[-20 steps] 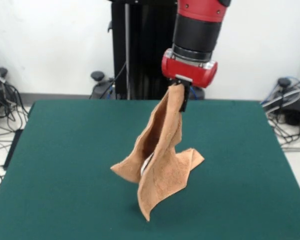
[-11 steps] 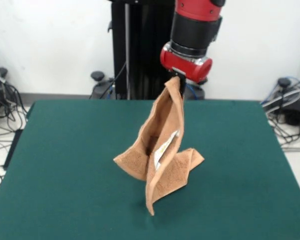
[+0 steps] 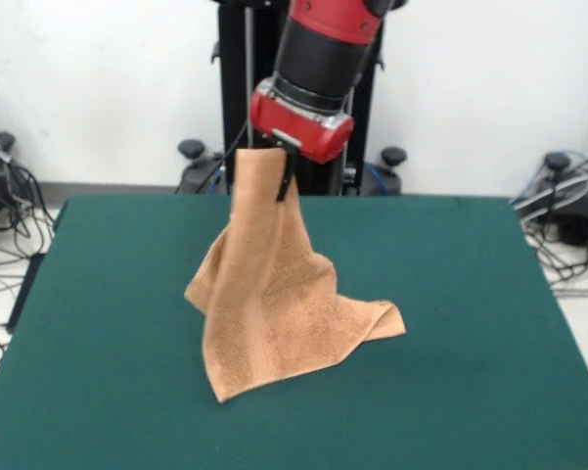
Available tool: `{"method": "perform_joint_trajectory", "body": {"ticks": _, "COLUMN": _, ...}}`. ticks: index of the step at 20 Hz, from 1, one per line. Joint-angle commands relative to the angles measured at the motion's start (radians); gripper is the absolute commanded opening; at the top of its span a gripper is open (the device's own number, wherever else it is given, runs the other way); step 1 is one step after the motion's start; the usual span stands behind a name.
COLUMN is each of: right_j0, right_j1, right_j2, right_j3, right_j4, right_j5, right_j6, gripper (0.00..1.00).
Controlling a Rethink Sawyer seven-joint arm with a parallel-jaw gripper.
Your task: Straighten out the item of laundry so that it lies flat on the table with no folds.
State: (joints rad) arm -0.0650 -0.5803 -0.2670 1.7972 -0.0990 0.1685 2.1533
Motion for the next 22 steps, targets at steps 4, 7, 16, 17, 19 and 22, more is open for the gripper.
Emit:
{"method": "perform_joint_trajectory", "body": {"ticks": 4, "right_j0": -0.055, "right_j1": 0.063, "right_j2": 0.056, "right_j3": -0.141, "right_j4": -0.149, "right_j5": -0.035, "right_j6": -0.041, "gripper": 0.00}}
{"method": "perform_joint_trajectory", "body": {"ticks": 7, "right_j0": -0.070, "right_j1": 0.094, "right_j2": 0.080, "right_j3": -0.163, "right_j4": -0.190, "right_j5": -0.064, "right_j6": -0.037, "gripper": 0.00}}
{"method": "perform_joint_trajectory", "body": {"ticks": 16, "right_j0": -0.324, "right_j1": 0.029, "right_j2": 0.579, "right_j3": -0.193, "right_j4": -0.643, "right_j5": 0.010, "right_j6": -0.458, "gripper": 0.00}}
{"method": "perform_joint_trajectory", "body": {"ticks": 17, "right_j0": -0.343, "right_j1": 0.030, "right_j2": 0.610, "right_j3": -0.188, "right_j4": -0.654, "right_j5": 0.036, "right_j6": -0.470, "gripper": 0.00}}
{"method": "perform_joint_trajectory", "body": {"ticks": 19, "right_j0": -0.370, "right_j1": 0.027, "right_j2": 0.654, "right_j3": -0.178, "right_j4": -0.666, "right_j5": 0.081, "right_j6": -0.493, "gripper": 0.00}}
{"method": "perform_joint_trajectory", "body": {"ticks": 22, "right_j0": -0.426, "right_j1": 0.037, "right_j2": 0.745, "right_j3": -0.164, "right_j4": -0.687, "right_j5": 0.127, "right_j6": -0.581, "gripper": 0.00}}
